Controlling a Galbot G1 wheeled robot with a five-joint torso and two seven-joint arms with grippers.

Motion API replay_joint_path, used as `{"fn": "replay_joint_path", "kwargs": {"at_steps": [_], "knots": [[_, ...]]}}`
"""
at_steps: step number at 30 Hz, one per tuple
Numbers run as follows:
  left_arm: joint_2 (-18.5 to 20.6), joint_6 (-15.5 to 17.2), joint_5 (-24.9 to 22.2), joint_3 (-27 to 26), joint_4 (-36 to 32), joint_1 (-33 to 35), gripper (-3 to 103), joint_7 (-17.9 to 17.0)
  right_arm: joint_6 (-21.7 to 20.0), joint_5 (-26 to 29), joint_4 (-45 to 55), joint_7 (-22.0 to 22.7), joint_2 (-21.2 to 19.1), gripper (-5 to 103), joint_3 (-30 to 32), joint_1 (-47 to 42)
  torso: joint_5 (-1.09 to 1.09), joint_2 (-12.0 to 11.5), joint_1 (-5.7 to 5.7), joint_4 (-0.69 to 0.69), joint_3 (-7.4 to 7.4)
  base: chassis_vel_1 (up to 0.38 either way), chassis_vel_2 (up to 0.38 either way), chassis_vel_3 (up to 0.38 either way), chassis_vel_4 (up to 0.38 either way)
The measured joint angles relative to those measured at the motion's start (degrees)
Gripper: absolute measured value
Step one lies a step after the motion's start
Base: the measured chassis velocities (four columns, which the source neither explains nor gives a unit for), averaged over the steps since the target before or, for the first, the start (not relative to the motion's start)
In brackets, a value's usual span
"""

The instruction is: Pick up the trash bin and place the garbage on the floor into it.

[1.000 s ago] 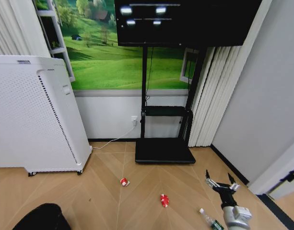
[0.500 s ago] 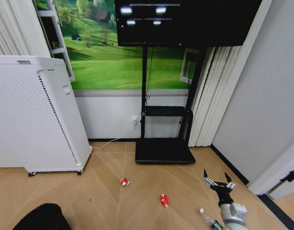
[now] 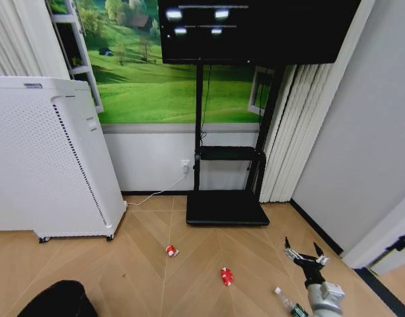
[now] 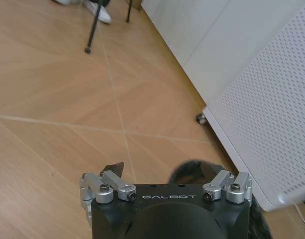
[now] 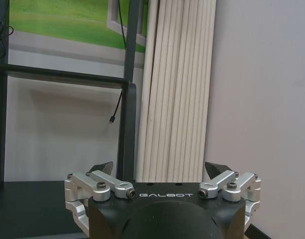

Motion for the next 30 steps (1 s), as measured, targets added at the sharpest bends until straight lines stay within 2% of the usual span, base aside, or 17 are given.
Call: {"fn": "replay_joint_path", "kwargs": {"at_steps": [1, 3, 7, 9, 12, 14, 18, 20, 22, 30], "knots": [[0.0, 0.0, 0.0, 0.0, 0.0, 0.0, 86, 0.0, 0.0, 0.0, 0.0, 0.0, 0.0, 100, 0.0, 0.0, 0.0, 0.0, 0.0, 0.0, 0.0, 0.0, 0.0, 0.0, 0.0], [1.07, 3.03, 0.3, -4.3, 2.77, -1.47, 86, 0.22, 0.14, 0.34, -0.82, -0.15, 0.01, 100, -0.31, 0.48, 0.01, 0.0, 0.0, 0.01, 0.0, 0.0, 0.0, 0.0, 0.0], [2.06, 4.81, 2.65, -6.2, 4.95, -3.02, 86, 2.14, 0.16, 0.71, -1.27, -0.17, 0.19, 100, -0.55, 0.79, 0.0, 0.01, 0.0, 0.01, 0.0, 0.0, 0.0, 0.0, 0.0], [3.34, 7.07, 5.11, -7.22, 6.48, -5.28, 86, 5.03, 0.31, 0.77, -1.52, -0.19, 0.44, 100, -0.75, 0.73, 0.0, 0.0, 0.0, 0.0, 0.01, 0.0, 0.0, 0.0, 0.0], [4.03, 8.56, 6.77, -7.63, 6.97, -6.71, 86, 6.75, 0.48, 0.77, -1.59, -0.2, 0.54, 100, -0.75, 0.48, -0.01, 0.01, 0.01, 0.0, 0.01, 0.0, 0.0, 0.0, 0.0], [5.16, 10.35, 10.91, -7.85, 7.86, -8.24, 86, 10.19, 0.79, 0.85, -1.69, -0.21, 0.54, 100, -0.44, 0.07, 0.0, 0.01, 0.01, -0.01, 0.01, 0.0, 0.0, 0.0, 0.0], [5.92, 11.36, 12.74, -7.55, 8.71, -8.77, 86, 12.19, 0.93, 1.07, -1.8, -0.21, 0.41, 100, -0.05, -0.14, 0.01, 0.01, 0.0, -0.01, 0.01, 0.0, 0.0, 0.0, 0.0], [6.62, 11.72, 15.61, -6.79, 10.75, -9.68, 86, 14.48, 0.99, 1.21, -1.83, -0.21, 0.3, 100, 0.28, -0.24, 0.01, 0.01, 0.01, 0.01, 0.01, 0.0, 0.0, 0.0, 0.0], [7.18, 11.84, 16.47, -6.33, 12.12, -10.64, 86, 15.43, 1.0, 1.21, -1.82, -0.21, 0.3, 100, 0.31, -0.32, 0.0, 0.01, 0.01, 0.01, 0.01, 0.0, 0.0, 0.0, 0.0], [9.76, 13.99, 16.36, -5.56, 15.33, -15.1, 86, 16.28, 0.94, 0.77, -0.98, -0.12, 0.64, 100, 0.19, -1.29, 0.01, 0.01, 0.01, 0.0, 0.01, 0.0, 0.0, 0.0, 0.0]]}}
